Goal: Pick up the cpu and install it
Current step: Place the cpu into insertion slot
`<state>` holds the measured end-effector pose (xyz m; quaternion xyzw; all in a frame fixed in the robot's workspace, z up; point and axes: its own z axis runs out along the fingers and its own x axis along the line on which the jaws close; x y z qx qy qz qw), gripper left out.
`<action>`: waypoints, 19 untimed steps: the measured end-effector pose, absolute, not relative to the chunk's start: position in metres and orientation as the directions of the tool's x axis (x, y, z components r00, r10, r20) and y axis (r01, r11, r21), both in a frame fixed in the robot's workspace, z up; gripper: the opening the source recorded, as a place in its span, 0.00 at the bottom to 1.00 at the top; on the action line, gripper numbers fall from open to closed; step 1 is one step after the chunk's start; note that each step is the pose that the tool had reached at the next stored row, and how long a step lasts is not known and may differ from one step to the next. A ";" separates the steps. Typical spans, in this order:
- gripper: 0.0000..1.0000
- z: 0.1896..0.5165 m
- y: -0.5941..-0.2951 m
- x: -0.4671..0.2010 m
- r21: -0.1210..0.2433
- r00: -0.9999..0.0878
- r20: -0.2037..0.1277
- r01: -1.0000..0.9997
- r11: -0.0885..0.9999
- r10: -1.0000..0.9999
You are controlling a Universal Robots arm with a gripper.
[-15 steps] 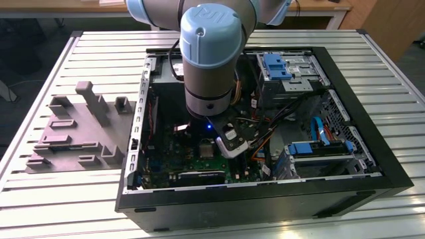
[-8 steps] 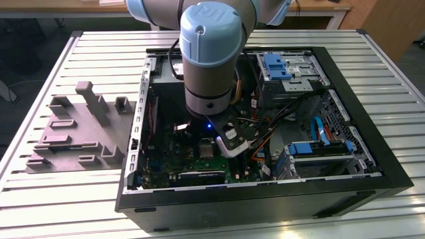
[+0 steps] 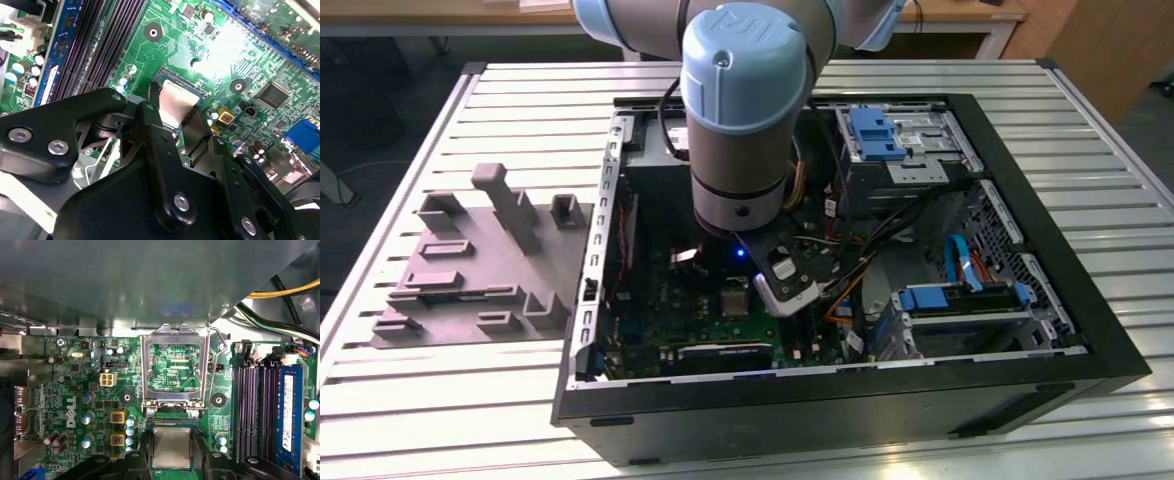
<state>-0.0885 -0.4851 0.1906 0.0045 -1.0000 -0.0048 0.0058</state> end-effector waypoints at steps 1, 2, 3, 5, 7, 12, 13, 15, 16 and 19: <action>0.43 0.191 -0.485 -0.088 0.010 -1.000 0.011 -0.009 1.000 -0.009; 0.43 0.191 -0.485 -0.088 0.010 -1.000 0.011 -0.009 1.000 -0.009; 0.43 0.191 -0.485 -0.088 0.010 -1.000 0.011 -0.009 1.000 -0.009; 0.43 0.191 -0.485 -0.088 0.010 -1.000 0.011 -0.009 1.000 -0.009; 0.44 0.190 -0.485 -0.088 0.010 -1.000 0.011 -0.009 1.000 -0.009; 0.51 0.193 -0.485 -0.088 0.009 -1.000 0.012 -0.009 1.000 -0.009; 0.51 0.194 -0.485 -0.088 0.010 -1.000 0.012 -0.009 1.000 -0.009; 0.51 0.198 -0.485 -0.088 0.010 -1.000 0.012 -0.009 1.000 -0.009; 0.51 0.200 -0.485 -0.088 0.010 -1.000 0.012 -0.009 1.000 -0.009; 0.49 0.204 -0.485 -0.088 0.010 -1.000 0.013 -0.009 1.000 -0.009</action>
